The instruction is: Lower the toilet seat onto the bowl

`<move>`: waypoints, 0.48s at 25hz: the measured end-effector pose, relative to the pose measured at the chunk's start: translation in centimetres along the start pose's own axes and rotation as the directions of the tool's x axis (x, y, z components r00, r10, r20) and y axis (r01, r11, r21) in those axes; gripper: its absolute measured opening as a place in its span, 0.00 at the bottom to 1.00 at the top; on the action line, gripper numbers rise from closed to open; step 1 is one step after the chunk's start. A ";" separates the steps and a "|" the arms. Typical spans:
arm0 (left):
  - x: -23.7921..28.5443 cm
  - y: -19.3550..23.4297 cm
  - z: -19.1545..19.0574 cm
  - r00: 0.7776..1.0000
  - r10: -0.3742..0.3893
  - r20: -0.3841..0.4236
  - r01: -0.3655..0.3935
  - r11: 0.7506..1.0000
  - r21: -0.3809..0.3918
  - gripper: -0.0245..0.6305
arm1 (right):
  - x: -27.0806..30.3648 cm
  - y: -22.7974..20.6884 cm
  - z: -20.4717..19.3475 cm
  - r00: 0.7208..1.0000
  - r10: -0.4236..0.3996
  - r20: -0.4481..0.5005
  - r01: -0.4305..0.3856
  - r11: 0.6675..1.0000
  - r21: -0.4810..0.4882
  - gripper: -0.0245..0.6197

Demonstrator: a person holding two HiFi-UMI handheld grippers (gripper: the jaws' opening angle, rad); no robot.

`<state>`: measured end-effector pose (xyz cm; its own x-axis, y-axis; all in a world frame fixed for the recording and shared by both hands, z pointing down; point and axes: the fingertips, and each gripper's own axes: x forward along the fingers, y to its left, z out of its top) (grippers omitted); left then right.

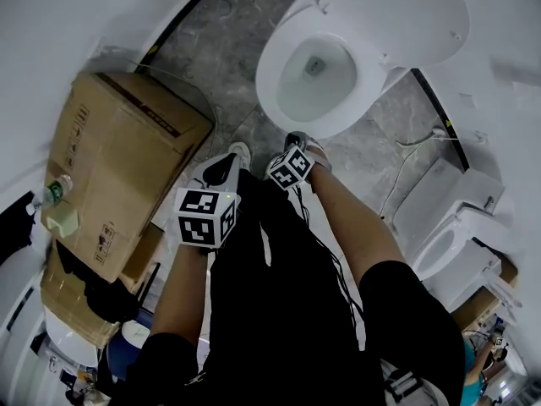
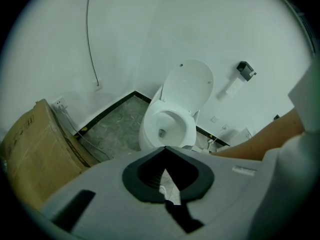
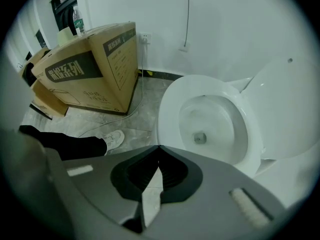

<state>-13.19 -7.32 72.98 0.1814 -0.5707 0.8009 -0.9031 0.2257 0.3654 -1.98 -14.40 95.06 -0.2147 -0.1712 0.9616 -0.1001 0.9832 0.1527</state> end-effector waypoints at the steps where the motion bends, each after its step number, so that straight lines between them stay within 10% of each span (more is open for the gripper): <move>1: 0.3 0.3 -0.1 1.000 -0.002 -0.005 0.002 1.000 0.002 0.05 | 0.6 0.1 0.0 1.000 0.003 -0.005 -0.003 1.000 -0.001 0.05; 12: 2.8 0.2 -0.1 0.999 -0.024 -0.036 0.025 0.999 0.033 0.05 | 3.9 0.2 -0.9 0.998 0.012 -0.060 -0.010 1.000 0.030 0.05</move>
<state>-12.82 -8.80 75.35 0.2171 -0.5469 0.8085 -0.9105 0.1853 0.3698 -1.92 -14.78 99.09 -0.1574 -0.1555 0.9752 -0.1270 0.9825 0.1361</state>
